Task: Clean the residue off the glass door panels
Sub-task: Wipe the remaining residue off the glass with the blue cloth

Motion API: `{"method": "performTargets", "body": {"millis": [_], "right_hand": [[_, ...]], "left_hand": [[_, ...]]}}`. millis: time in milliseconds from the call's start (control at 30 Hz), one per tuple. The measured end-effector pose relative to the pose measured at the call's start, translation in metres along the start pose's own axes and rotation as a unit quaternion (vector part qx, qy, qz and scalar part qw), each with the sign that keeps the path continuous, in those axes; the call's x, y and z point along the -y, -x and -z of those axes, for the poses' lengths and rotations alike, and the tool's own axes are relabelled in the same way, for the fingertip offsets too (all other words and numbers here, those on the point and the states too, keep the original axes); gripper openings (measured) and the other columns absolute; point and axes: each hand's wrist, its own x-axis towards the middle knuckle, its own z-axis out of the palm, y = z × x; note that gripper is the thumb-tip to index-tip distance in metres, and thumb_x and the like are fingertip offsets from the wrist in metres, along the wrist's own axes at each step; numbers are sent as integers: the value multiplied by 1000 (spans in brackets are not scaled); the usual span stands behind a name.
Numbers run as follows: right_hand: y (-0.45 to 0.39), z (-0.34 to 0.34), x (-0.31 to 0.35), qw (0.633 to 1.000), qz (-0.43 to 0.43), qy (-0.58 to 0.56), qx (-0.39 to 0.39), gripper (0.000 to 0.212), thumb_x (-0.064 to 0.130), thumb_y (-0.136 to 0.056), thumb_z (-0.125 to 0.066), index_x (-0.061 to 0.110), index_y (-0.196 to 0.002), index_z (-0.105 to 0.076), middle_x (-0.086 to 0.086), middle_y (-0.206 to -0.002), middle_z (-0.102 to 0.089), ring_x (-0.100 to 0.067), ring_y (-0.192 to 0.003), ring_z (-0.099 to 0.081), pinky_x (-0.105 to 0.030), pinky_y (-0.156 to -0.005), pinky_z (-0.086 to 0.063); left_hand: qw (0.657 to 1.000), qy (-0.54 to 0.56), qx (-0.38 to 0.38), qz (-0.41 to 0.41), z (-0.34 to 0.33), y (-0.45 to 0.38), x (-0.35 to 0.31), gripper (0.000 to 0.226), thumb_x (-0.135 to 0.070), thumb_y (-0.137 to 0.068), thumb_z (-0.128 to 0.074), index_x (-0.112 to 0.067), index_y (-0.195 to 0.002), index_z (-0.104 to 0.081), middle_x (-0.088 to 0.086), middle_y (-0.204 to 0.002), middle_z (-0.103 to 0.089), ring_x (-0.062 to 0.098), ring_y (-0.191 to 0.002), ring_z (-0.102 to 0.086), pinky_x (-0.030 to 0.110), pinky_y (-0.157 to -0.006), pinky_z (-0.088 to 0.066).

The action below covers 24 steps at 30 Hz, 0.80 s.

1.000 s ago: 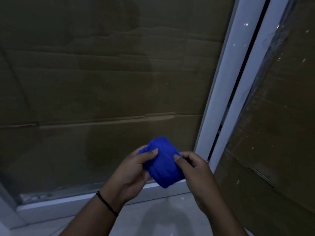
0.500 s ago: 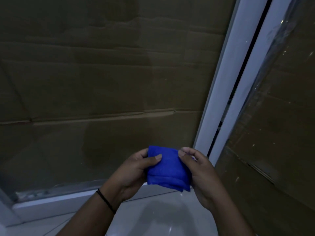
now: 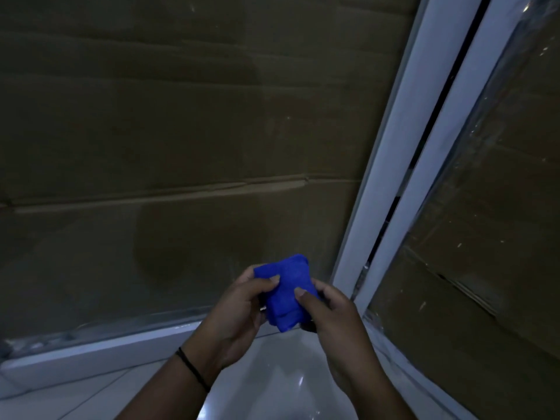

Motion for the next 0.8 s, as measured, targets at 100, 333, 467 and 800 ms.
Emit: {"method": "performTargets", "body": {"millis": [100,333,467,800], "right_hand": [[-7,7,-2,1000,-20,-2,9,15,19,-91,-55,17,-94,-69,-4,-86,-73,-22,-79,-68,-36,-73,-54],[-27,28,-2,998,-58,-20,31,17,10,-88,-52,4,-82,-67,-17,-81,-67,-27,-72,-61,-36,-65,-46],[-35,38,-12,988,-72,-131,38,28,30,-83,-62,18,-108,-64,-9,-101,-71,-26,-87,-68,-41,-74,-53],[-55,34,-48,991,-7,-50,-124,21,16,-86,-63,29,-102,-64,0,-91,-69,-19,-78,-64,-33,-62,-50]], "left_hand": [[998,-59,-4,-5,5,-10,-1,30,-17,-72,-63,-12,-102,-60,10,-104,-64,17,-91,-61,33,-74,-50],[988,-100,109,47,7,-29,3,36,-13,-78,-73,-10,-114,-67,15,-113,-69,24,-101,-67,31,-83,-55],[995,-95,34,1,0,-42,19,39,-19,-75,-67,-3,-110,-64,15,-106,-71,24,-94,-69,28,-78,-57],[982,-151,-112,-10,-20,-56,62,14,-21,-87,-66,-14,-99,-68,0,-89,-75,8,-78,-70,13,-60,-51]]}}
